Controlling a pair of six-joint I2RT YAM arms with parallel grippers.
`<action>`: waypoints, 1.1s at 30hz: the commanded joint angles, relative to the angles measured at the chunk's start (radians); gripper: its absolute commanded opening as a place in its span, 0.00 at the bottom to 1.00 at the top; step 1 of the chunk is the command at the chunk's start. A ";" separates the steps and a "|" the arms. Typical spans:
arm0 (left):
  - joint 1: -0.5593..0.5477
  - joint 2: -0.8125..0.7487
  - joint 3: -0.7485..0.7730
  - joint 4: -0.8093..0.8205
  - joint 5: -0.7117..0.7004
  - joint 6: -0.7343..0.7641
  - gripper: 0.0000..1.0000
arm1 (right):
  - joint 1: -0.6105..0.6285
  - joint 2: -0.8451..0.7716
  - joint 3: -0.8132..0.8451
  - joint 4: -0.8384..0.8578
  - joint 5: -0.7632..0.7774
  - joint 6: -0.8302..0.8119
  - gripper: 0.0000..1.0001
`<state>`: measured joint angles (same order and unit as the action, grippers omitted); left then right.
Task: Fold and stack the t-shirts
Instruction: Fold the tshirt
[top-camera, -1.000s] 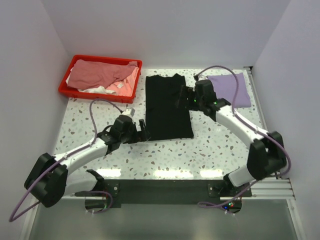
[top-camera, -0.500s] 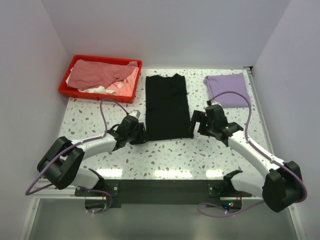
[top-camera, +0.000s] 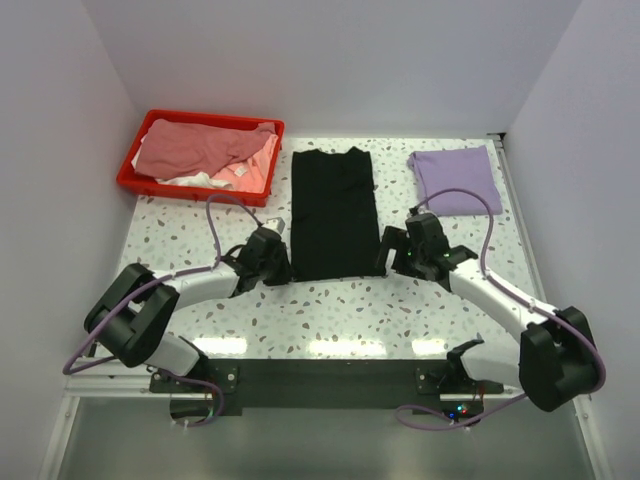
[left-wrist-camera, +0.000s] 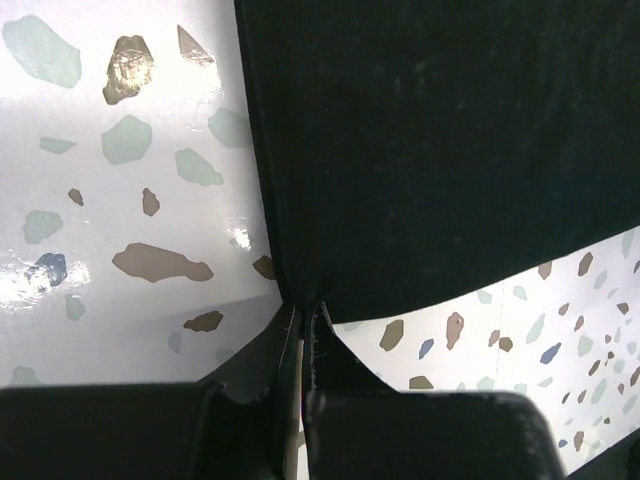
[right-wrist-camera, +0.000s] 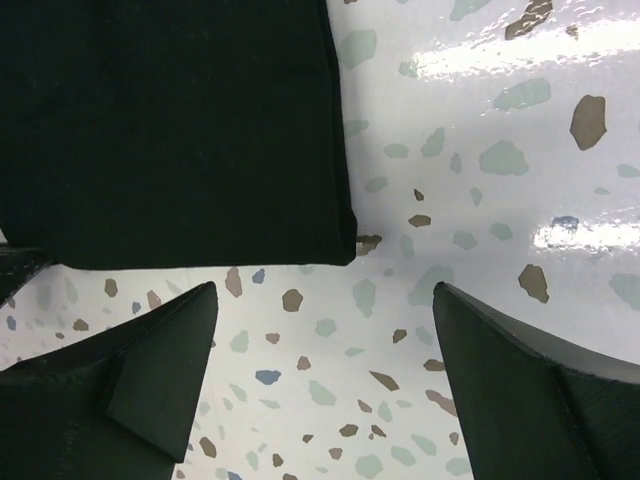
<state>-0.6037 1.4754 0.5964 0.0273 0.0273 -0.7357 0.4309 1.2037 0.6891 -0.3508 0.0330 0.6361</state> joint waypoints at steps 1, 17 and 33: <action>-0.002 0.005 0.010 0.059 0.013 0.025 0.00 | -0.003 0.065 -0.008 0.084 -0.031 0.028 0.87; -0.002 -0.013 -0.017 0.046 -0.009 0.013 0.00 | -0.001 0.278 0.007 0.181 -0.085 0.019 0.25; -0.148 -0.214 -0.243 -0.099 -0.089 -0.105 0.00 | 0.063 0.100 -0.252 0.113 -0.220 0.065 0.00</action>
<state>-0.6956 1.2968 0.4221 0.0532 -0.0193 -0.7872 0.4522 1.3308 0.5030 -0.1040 -0.1719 0.6865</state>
